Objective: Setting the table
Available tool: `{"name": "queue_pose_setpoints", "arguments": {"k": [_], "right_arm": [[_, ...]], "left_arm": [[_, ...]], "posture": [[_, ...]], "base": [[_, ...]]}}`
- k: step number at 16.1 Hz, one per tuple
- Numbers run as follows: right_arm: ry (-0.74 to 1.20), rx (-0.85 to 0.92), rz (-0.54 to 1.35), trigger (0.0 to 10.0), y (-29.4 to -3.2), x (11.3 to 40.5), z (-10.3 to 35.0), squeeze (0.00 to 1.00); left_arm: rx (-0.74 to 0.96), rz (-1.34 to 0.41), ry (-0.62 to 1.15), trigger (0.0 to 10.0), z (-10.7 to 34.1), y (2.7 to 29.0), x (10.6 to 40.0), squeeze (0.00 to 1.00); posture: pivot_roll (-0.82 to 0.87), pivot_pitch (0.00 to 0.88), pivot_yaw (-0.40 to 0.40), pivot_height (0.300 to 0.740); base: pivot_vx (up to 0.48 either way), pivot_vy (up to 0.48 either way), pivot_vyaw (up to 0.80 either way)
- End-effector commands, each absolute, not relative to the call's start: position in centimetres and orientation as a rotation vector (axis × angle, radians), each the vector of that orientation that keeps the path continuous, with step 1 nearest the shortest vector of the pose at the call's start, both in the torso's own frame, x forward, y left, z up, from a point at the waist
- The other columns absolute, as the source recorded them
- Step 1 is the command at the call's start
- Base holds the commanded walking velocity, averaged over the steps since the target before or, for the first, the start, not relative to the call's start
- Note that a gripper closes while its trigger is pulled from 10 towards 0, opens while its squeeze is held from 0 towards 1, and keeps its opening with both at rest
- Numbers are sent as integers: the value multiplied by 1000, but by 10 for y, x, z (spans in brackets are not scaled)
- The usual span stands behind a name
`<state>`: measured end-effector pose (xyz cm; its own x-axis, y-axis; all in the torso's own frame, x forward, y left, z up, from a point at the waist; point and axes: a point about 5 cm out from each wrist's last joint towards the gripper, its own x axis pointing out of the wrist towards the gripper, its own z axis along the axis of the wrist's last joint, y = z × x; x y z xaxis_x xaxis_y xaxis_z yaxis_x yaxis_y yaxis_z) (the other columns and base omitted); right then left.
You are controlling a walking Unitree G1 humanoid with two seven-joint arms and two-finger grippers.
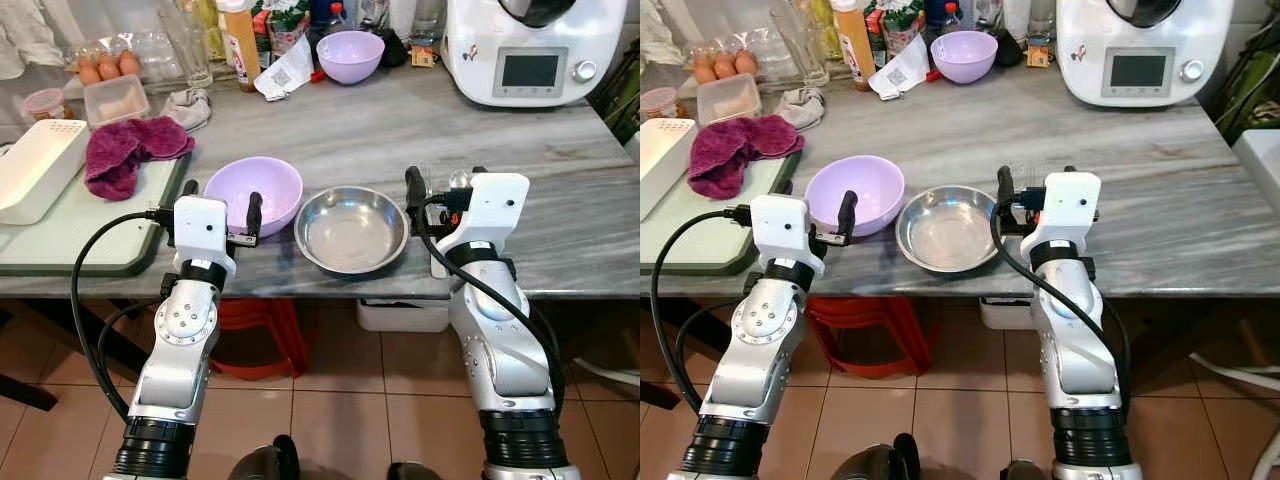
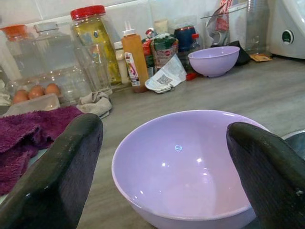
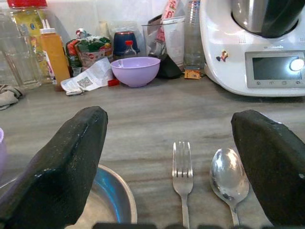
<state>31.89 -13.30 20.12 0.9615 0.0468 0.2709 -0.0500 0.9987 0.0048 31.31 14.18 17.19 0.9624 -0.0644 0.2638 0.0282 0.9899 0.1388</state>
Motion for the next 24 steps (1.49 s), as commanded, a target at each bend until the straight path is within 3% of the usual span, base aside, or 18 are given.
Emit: {"name": "queue_pose_setpoints", "arguments": {"k": [1, 24], "right_arm": [[-259, 8, 60, 10000, -131, 318, 196, 0], [-234, 15, 71, 10000, -127, 319, 189, 0]], "left_arm": [[148, -39, -256, 10000, 168, 144, 313, 0], [175, -50, -253, 10000, 166, 143, 312, 0]], "posture": [[-152, 121, 83, 740], [-149, 132, 85, 740]], "base": [[0, 0, 0], [-308, 0, 0]]}}
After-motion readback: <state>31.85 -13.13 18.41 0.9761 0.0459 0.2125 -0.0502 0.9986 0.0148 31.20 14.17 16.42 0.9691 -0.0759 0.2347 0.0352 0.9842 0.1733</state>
